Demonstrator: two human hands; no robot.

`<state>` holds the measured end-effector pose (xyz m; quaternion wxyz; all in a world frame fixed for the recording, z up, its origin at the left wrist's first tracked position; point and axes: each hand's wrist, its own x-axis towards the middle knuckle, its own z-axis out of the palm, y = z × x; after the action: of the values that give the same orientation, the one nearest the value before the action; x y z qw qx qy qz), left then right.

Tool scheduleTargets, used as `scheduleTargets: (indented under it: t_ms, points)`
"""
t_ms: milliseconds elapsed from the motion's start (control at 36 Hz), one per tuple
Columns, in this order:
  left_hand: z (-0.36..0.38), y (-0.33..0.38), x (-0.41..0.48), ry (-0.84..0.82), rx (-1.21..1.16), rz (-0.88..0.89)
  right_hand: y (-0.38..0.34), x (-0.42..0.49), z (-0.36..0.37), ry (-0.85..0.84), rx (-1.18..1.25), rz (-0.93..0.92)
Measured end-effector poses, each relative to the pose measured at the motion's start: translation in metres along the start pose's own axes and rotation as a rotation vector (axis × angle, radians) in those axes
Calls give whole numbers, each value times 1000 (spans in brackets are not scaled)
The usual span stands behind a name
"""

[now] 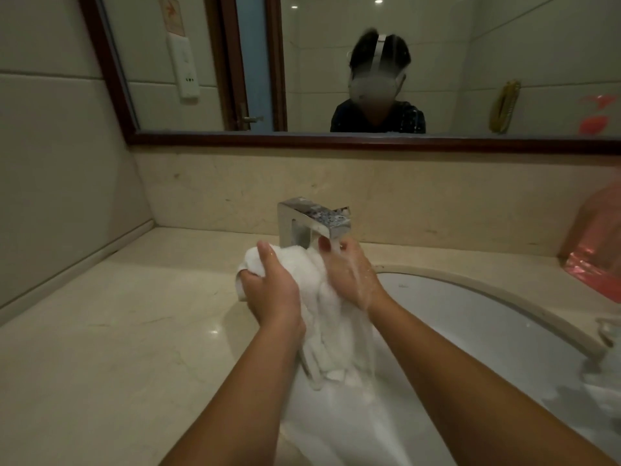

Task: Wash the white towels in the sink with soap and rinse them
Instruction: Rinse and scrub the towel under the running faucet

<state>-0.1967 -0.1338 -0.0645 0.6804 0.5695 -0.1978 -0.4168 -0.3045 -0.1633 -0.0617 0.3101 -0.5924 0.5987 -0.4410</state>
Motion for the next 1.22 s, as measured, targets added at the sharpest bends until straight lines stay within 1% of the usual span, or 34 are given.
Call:
scheduleTargets:
  t_ms: [28,56,83,139,194,222,278,333,389,444,500,611,667,722,778,806,833,917,944,1000,1083,1167,1222]
  points:
    - [0,2,1,12,-23,-23,2,-1,-5,-20,34,30]
    - [-3,3,4,26,-58,-46,6,-3,-8,-86,20,72]
    - [-5,5,7,39,-95,-59,13,-5,-15,-177,35,134]
    - [-5,6,12,51,-155,-74,30,-10,-36,-406,166,289]
    - [-8,6,15,52,-194,-96,45,-12,-55,-623,200,368]
    - [-9,6,16,46,-211,-108,51,-13,-64,-686,171,376]
    - [-9,8,17,32,-252,-127,58,-13,-73,-728,78,374]
    - [-9,9,18,21,-291,-146,64,-12,-76,-726,64,404]
    - [-9,11,20,21,-333,-155,66,-13,-73,-702,130,404]
    - [-10,10,22,17,-368,-159,64,-16,-70,-632,253,388]
    - [-11,9,24,21,-391,-154,61,-16,-66,-561,349,330]
    - [-12,10,26,15,-400,-134,41,-10,-55,-339,345,210]
    - [-12,10,27,15,-399,-121,29,-11,-49,-265,432,183]
    - [-13,8,28,23,-397,-118,21,-15,-44,-254,575,214]
    - [-14,7,30,30,-382,-116,22,-18,-38,-258,621,312]
    - [-14,6,30,32,-370,-112,25,-18,-33,-245,596,353]
    - [-14,6,30,24,-359,-106,27,-16,-27,-218,528,346]
    - [-11,5,29,15,-331,-64,22,-19,-10,-43,155,201]
    - [-11,5,29,16,-314,-45,22,-18,-7,11,68,168]
    - [-9,6,27,11,-272,-6,23,-15,-4,58,37,143]
    - [-9,6,24,-4,-216,17,27,-13,-4,63,-2,105]
    - [-8,6,22,-23,-143,45,26,-11,-8,72,94,95]
    - [-7,5,22,-41,-97,63,17,-12,-15,47,120,34]
